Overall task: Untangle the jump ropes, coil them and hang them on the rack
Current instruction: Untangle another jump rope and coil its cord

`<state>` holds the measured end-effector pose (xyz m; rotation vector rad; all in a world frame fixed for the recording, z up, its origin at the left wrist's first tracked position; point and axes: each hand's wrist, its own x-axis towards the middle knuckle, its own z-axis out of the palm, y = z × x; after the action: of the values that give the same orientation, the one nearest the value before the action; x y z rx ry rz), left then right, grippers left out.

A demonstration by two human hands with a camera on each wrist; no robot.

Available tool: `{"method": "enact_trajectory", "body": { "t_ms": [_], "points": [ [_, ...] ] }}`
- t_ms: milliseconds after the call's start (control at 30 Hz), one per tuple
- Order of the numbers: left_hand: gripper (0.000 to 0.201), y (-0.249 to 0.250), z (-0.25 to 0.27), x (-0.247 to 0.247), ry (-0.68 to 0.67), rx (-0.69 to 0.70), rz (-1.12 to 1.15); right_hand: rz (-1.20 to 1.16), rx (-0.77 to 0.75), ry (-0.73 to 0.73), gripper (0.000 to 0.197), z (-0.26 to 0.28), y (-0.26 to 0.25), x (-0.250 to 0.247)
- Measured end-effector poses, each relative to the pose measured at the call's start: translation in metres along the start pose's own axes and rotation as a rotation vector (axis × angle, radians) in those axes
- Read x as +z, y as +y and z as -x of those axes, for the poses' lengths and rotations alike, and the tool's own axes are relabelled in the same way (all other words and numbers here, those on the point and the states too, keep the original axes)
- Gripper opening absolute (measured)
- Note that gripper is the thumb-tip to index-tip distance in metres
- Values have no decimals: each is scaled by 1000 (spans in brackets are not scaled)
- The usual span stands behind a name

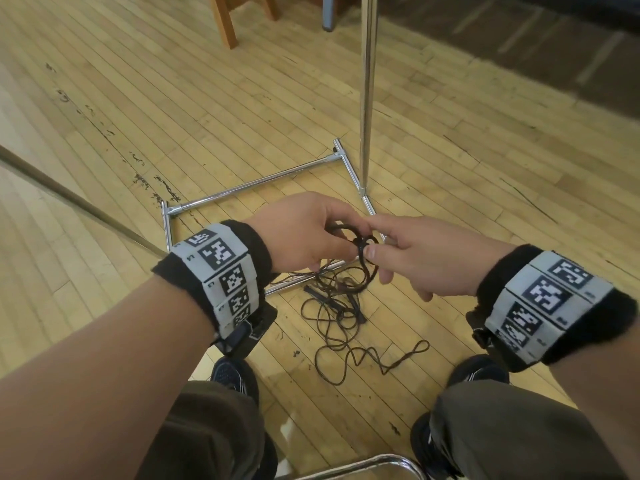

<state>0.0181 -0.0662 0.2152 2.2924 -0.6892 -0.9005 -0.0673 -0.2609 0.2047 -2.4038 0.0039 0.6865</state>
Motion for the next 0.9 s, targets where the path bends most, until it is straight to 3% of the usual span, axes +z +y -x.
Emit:
{"method": "enact_trajectory", "body": {
  "t_ms": [133,267,433,567,733,833,900],
  "points": [
    [17,-4,0,-3,-9,30,102,-234,21,15,18,2,1,-1],
    [14,-9,0,-13,75,-4,216,-434,64,106,19,4,2,-9],
    [7,-19,0,-23,193,-116,387,-483,74,182,19,6,10,-12],
    [8,-26,-3,-30,376,-211,442,-390,66,177,17,6,18,-16],
    [8,-28,-1,-36,578,-230,441,-237,100,199,12,6,27,-17],
    [8,-27,1,-35,603,-207,483,-86,180,112,9,5,30,-16],
    [9,-24,2,-33,566,-196,522,23,204,91,30,3,31,-16]
  ]
}}
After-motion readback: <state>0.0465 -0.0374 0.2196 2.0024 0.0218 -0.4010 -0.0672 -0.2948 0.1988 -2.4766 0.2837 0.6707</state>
